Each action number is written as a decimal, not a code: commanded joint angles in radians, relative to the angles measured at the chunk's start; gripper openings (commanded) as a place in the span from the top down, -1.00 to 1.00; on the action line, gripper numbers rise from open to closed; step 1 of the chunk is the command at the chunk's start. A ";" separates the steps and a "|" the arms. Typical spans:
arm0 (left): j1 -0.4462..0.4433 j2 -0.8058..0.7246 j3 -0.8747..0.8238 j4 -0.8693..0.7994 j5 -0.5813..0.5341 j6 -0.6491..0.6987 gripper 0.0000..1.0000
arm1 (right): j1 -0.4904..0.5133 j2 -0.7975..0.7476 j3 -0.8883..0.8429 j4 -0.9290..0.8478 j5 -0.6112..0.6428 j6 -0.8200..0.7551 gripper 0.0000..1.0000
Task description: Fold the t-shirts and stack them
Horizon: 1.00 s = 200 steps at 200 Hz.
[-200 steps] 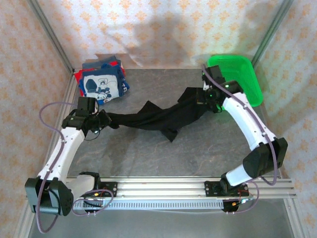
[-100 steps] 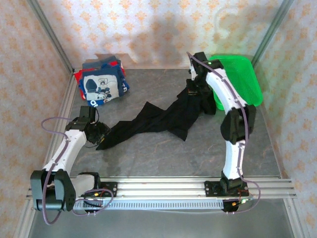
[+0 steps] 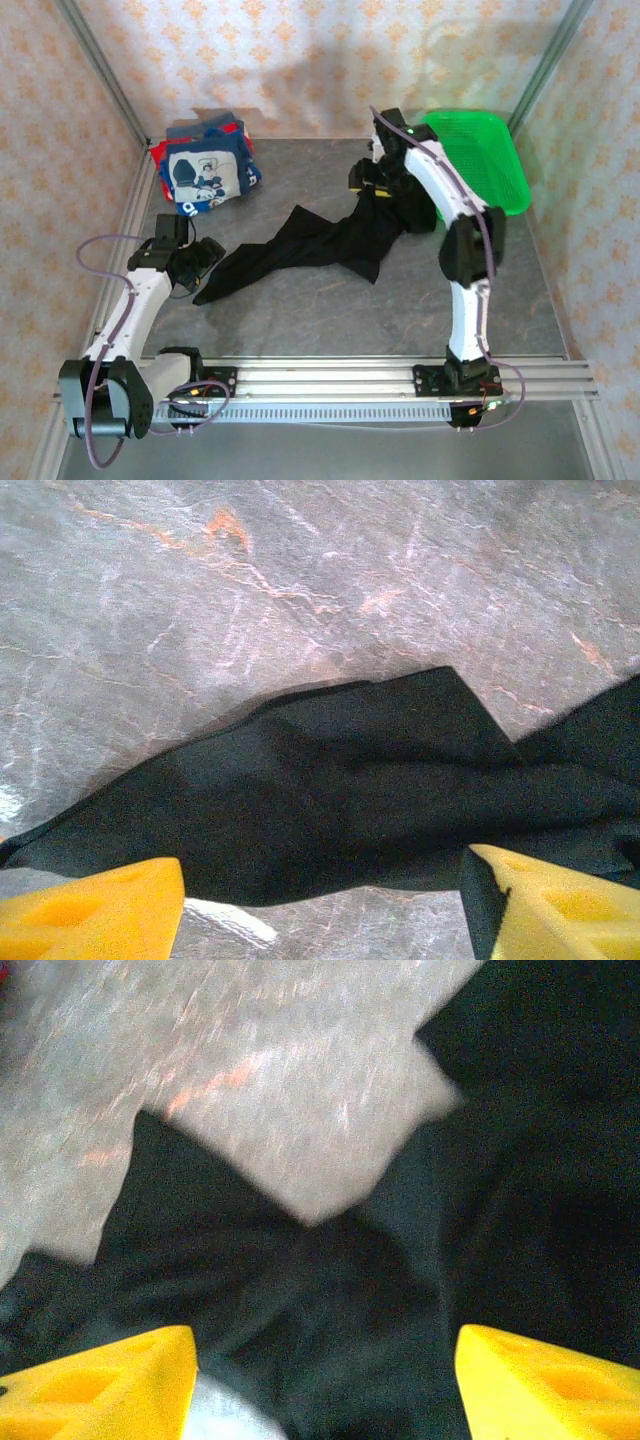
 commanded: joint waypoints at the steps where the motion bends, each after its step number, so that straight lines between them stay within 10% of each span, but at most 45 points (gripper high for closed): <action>1: -0.006 0.013 0.040 0.062 0.054 0.056 -0.49 | 0.001 -0.313 -0.252 0.093 -0.046 0.143 -0.43; 62: -0.180 0.048 0.141 0.108 0.054 0.162 -0.50 | -0.048 -0.545 -0.975 0.538 -0.223 0.302 -0.32; 148: -0.540 -0.260 0.156 -0.128 -0.285 0.077 -0.54 | -0.091 -0.316 -1.013 0.750 -0.340 0.454 -0.19; 200: -0.586 -0.489 0.146 -0.308 -0.382 -0.001 -0.52 | -0.091 -0.343 -1.081 0.747 -0.405 0.446 0.56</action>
